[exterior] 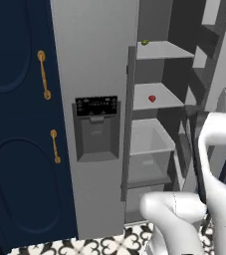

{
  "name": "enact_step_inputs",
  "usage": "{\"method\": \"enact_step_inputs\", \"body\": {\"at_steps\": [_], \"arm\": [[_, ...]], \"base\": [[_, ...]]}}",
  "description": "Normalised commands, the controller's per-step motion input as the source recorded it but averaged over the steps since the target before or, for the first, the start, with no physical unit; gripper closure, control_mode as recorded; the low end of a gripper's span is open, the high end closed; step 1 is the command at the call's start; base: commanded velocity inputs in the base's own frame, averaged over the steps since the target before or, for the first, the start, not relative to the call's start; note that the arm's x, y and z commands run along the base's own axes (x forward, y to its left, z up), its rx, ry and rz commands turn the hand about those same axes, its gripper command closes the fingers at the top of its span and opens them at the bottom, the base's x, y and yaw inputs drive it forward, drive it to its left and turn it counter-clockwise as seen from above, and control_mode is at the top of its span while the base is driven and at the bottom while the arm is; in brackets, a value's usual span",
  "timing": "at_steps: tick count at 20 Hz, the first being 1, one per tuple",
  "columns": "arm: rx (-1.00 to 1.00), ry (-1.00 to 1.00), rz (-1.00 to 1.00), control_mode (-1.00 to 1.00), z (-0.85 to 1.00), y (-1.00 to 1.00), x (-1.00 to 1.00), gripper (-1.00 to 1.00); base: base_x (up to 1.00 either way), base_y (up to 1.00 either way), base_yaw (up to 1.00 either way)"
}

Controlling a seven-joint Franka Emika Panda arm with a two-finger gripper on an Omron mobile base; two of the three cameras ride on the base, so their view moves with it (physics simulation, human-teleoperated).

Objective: Take the strawberry from the fridge and place it on top of the pancake, located on the dining counter.

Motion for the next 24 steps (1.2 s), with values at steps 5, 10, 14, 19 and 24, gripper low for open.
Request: {"method": "enact_step_inputs", "body": {"at_steps": [5,10,14,19,24], "arm": [[-0.54,0.66,0.07,-1.00,0.00,0.10,0.95,-1.00],[-0.53,0.28,0.15,-1.00,0.00,0.03,0.66,-1.00],[-0.59,0.29,0.11,-1.00,0.11,0.13,0.34,-1.00],[-0.23,0.36,0.09,-1.00,0.31,-0.18,0.30,-1.00],[-0.03,0.27,0.00,-1.00,0.34,-0.35,-0.02,-1.00]], "base": [[0.00,0.00,0.00],[0.00,0.00,0.00],[0.00,0.00,0.00],[0.00,0.00,0.00],[0.00,0.00,0.00]]}}
